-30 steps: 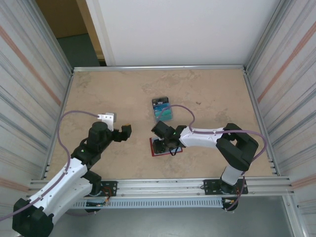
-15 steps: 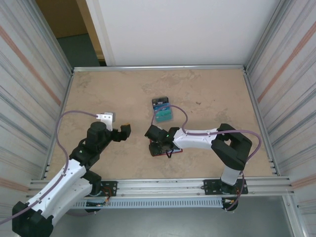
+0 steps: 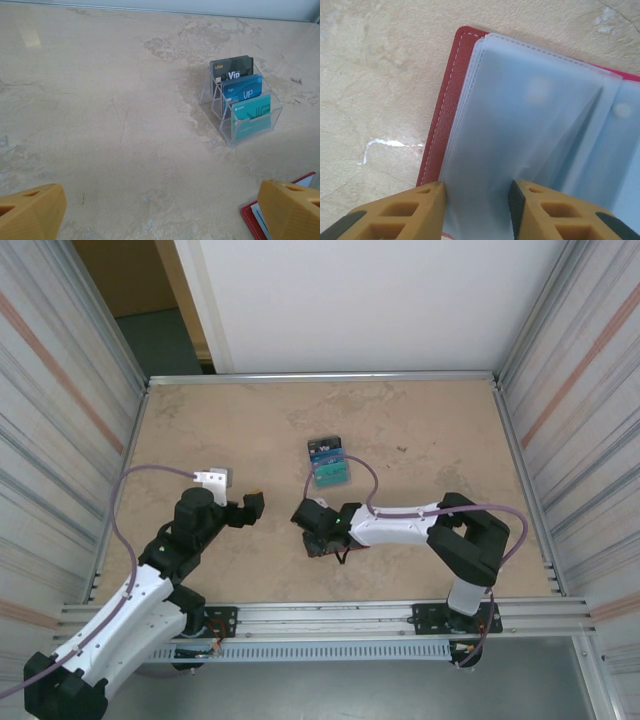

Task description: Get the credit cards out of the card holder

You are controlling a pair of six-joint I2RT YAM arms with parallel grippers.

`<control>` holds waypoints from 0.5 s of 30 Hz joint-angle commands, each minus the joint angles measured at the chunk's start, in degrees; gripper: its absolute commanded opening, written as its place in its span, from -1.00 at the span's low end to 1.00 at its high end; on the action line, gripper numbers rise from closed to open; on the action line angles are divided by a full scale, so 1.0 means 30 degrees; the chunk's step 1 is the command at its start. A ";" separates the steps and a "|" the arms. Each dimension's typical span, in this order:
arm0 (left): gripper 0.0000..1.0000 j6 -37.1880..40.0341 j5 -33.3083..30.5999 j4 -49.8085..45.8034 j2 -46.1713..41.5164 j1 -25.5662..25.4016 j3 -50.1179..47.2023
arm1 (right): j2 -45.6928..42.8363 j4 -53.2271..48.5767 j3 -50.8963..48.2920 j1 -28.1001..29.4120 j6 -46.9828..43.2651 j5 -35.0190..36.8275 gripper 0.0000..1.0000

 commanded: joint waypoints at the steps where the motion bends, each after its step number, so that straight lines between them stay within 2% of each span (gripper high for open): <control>1: 0.97 -0.0215 0.0253 -0.0214 -0.0296 0.0139 0.0619 | 0.0857 0.0123 -0.1938 -0.0752 0.0370 -0.1951 -0.30; 8: 0.97 -0.0286 0.0559 -0.0264 -0.0376 0.0139 0.0744 | -0.0384 0.0967 -0.2501 -0.1387 -0.0411 -0.3195 -0.54; 11: 0.97 -0.0368 0.0559 -0.0119 -0.0525 0.0040 0.0751 | -0.0861 0.1058 -0.2391 -0.1062 -0.1304 -0.3357 -0.62; 15: 0.97 -0.0493 -0.0539 0.0381 -0.1052 -0.0662 0.0541 | -0.1386 0.1008 -0.2051 -0.0192 -0.2467 -0.3460 -0.66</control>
